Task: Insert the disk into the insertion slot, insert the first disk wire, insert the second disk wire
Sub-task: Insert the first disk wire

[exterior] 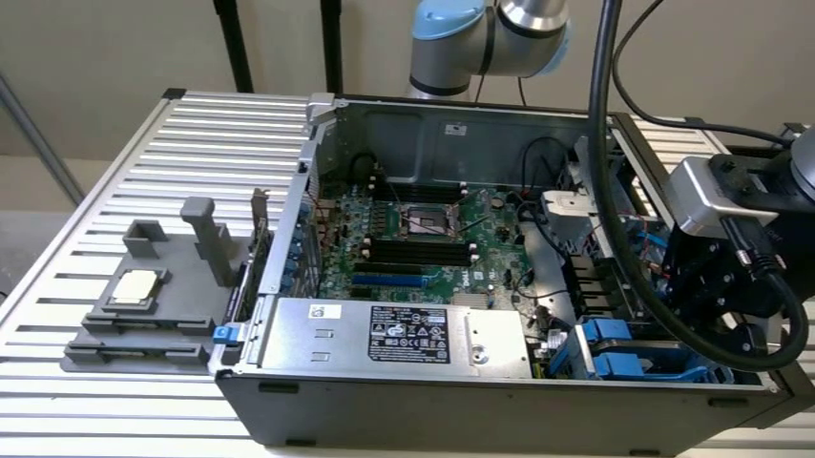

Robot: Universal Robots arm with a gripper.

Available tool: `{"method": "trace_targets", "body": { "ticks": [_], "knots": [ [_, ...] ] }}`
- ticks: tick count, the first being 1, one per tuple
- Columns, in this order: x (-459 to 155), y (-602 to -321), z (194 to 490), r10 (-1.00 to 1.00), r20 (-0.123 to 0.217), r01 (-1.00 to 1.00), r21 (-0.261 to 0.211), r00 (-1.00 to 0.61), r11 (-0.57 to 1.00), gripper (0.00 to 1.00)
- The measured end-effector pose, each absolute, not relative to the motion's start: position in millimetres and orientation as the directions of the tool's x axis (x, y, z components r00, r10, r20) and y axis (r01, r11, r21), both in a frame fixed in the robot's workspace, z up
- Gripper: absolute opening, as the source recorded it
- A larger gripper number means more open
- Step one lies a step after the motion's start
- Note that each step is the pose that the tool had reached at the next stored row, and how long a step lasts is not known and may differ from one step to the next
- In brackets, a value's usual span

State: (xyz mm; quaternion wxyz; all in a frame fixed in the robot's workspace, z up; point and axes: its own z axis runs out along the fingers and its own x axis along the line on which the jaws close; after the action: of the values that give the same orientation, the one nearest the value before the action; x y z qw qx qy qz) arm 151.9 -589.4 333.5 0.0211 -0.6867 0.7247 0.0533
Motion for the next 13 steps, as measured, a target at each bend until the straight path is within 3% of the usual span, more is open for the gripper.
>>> {"method": "trace_targets", "body": {
  "ticks": [4, 6, 13],
  "knots": [
    [152, -589, 334, -0.993, -0.104, -0.998, 0.048, -0.056, 0.051, 0.16],
    [147, -592, 343, -0.993, -0.104, -0.998, 0.048, -0.056, 0.051, 0.25],
    [128, -596, 348, -0.993, -0.104, -0.998, 0.046, -0.055, 0.050, 0.25]
  ]
}}
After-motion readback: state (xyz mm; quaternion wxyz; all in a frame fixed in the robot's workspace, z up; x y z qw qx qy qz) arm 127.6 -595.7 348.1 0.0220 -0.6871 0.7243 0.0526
